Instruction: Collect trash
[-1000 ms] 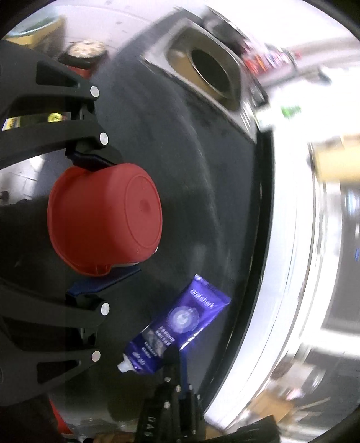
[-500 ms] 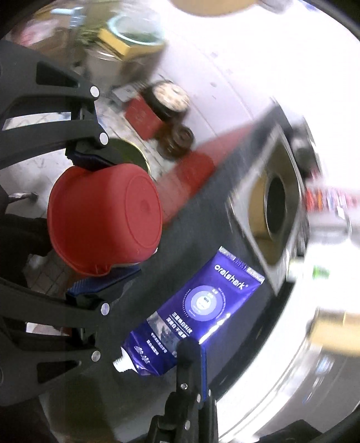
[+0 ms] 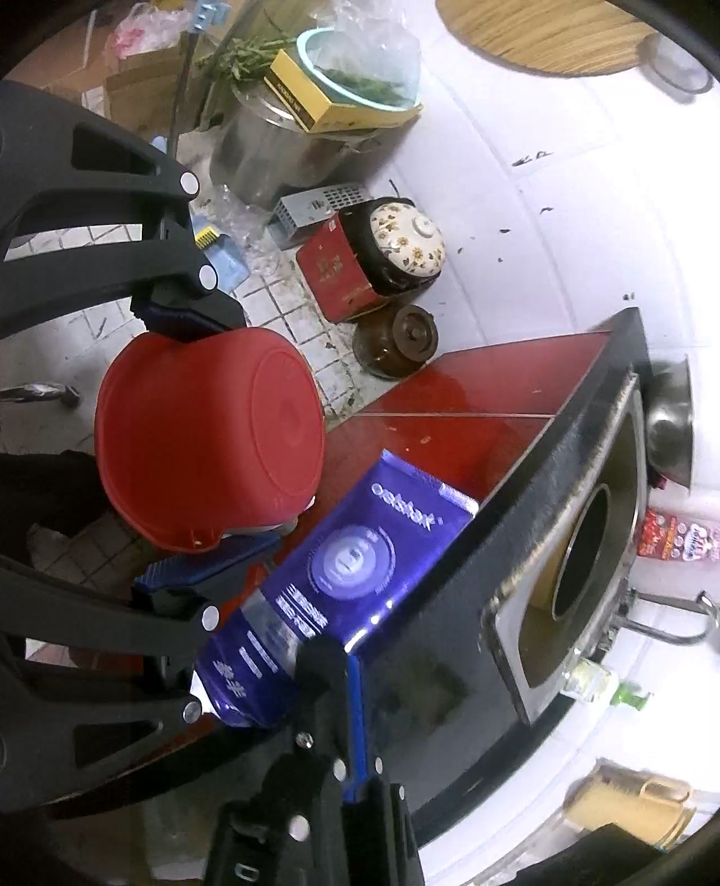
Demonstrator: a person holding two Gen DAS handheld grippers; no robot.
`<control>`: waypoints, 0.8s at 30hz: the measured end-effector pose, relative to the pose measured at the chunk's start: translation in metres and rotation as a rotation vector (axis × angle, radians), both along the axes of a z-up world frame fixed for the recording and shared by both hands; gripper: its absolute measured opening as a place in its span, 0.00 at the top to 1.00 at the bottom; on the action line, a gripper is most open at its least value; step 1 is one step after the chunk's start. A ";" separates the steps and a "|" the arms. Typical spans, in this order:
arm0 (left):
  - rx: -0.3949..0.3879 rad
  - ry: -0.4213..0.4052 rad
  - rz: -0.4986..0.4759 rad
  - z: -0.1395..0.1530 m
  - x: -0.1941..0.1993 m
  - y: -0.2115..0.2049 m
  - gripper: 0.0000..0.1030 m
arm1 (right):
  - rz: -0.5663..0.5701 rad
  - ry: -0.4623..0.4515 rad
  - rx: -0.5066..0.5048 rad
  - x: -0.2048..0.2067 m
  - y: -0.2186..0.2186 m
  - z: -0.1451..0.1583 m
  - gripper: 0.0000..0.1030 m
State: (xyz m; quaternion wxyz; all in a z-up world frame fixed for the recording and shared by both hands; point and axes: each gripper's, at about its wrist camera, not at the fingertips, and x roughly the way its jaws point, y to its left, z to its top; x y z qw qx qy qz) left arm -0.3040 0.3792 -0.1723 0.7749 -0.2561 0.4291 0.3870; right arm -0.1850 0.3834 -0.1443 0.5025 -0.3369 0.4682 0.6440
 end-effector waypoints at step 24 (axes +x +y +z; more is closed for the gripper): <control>-0.054 -0.037 0.020 -0.016 -0.007 0.003 0.06 | -0.030 0.053 0.032 0.012 0.009 0.014 0.08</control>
